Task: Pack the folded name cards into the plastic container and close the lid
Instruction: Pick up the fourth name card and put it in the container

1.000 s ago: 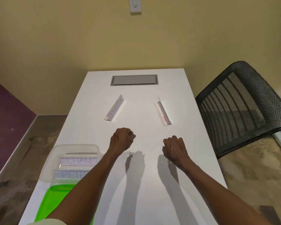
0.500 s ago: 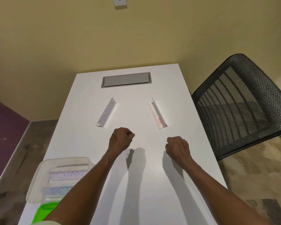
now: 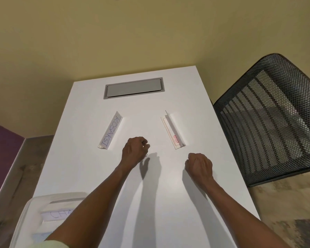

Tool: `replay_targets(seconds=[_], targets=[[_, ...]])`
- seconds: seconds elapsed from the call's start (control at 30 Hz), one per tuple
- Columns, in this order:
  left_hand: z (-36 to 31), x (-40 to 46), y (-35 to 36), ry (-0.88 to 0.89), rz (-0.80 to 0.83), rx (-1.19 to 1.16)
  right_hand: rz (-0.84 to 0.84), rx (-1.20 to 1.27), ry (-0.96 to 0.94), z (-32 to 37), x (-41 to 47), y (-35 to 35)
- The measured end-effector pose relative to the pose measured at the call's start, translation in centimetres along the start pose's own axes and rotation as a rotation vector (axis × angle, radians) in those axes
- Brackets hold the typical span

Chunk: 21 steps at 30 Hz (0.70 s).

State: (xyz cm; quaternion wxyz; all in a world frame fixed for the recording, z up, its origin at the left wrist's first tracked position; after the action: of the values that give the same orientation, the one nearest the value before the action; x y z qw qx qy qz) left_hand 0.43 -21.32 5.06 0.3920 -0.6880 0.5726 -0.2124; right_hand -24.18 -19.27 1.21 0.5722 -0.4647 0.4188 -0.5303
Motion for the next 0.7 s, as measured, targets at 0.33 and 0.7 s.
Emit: replay_targets(seconds=[0.33,0.7], targets=[[-3.1,8.1,2.0,0.054,-0.018,-0.039,0.157,-0.042,0.195,-0.9,4.3,3.3],[-6.2,13.8,6.2,-0.161,0.021,-0.263,0.197,0.225,0.373,-1.1,7.1,5.6]])
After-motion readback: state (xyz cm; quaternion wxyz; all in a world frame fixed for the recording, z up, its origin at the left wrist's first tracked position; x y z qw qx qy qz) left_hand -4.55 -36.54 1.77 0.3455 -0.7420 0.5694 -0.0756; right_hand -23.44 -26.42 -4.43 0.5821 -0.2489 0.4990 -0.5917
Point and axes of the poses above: each hand's wrist, its own x-axis towards the middle knuckle, its own y-axis out of the palm, z = x × y, the point moved 1 cm from there along x, towards the middle knuckle, and after that the axes turned 9 degrees about -x, right-handed, at the moved point
